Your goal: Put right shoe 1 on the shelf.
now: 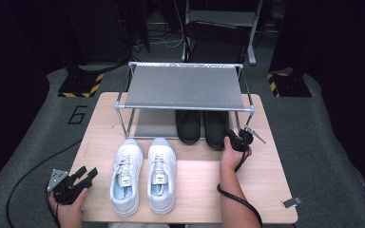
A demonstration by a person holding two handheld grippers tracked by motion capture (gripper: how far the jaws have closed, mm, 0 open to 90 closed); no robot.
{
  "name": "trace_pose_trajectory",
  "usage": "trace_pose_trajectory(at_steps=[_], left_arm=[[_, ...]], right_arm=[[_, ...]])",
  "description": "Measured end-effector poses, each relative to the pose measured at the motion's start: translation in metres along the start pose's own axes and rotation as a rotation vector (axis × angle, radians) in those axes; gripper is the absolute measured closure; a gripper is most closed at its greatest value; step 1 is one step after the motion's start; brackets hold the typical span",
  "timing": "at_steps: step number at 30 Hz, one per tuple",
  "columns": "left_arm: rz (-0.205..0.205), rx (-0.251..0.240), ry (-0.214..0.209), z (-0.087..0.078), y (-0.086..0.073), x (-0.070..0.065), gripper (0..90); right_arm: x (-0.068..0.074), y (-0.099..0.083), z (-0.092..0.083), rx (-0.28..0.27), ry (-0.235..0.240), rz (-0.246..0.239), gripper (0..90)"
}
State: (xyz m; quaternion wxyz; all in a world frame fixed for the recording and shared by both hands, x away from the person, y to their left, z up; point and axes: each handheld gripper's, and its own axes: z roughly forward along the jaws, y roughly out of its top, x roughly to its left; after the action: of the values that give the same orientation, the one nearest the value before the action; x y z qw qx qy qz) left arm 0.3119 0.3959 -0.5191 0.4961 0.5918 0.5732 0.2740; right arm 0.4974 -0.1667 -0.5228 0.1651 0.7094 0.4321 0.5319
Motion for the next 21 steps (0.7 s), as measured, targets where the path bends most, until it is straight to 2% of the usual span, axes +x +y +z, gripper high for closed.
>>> trace_pose_trajectory(at_steps=[1,2,6,9,13,14,16,17,21], left_arm=[[0.001,0.000,0.002,0.000,0.000,0.000,45.7],[0.000,-0.001,0.003,0.000,0.000,0.000,45.7],[-0.011,0.010,0.004,-0.001,-0.001,0.001,45.7],[0.001,0.001,0.003,0.000,-0.001,0.001,45.8],[0.003,0.012,0.001,-0.001,-0.001,0.000,45.7],[0.000,-0.006,0.004,0.000,-0.002,-0.001,45.7],[0.004,0.008,0.002,-0.001,-0.002,-0.001,45.7],[0.003,0.007,0.004,-0.001,-0.002,0.000,45.7],[0.001,0.007,0.004,-0.001,-0.002,0.000,45.7]], right_arm=[[-0.001,0.000,0.002,0.000,-0.002,-0.014,65.2],[0.000,0.000,0.002,0.001,-0.005,-0.001,65.2],[0.001,0.001,0.006,0.003,-0.010,-0.011,65.2],[0.002,0.003,0.008,-0.002,-0.013,-0.016,65.2],[0.003,0.004,0.011,0.001,-0.011,-0.032,65.1],[0.004,0.005,0.014,-0.002,-0.017,-0.035,65.1],[0.004,0.006,0.014,0.000,-0.019,-0.027,65.2],[0.004,0.005,0.016,-0.003,-0.014,0.000,65.2],[0.003,0.003,0.018,-0.006,-0.017,0.003,65.1]])
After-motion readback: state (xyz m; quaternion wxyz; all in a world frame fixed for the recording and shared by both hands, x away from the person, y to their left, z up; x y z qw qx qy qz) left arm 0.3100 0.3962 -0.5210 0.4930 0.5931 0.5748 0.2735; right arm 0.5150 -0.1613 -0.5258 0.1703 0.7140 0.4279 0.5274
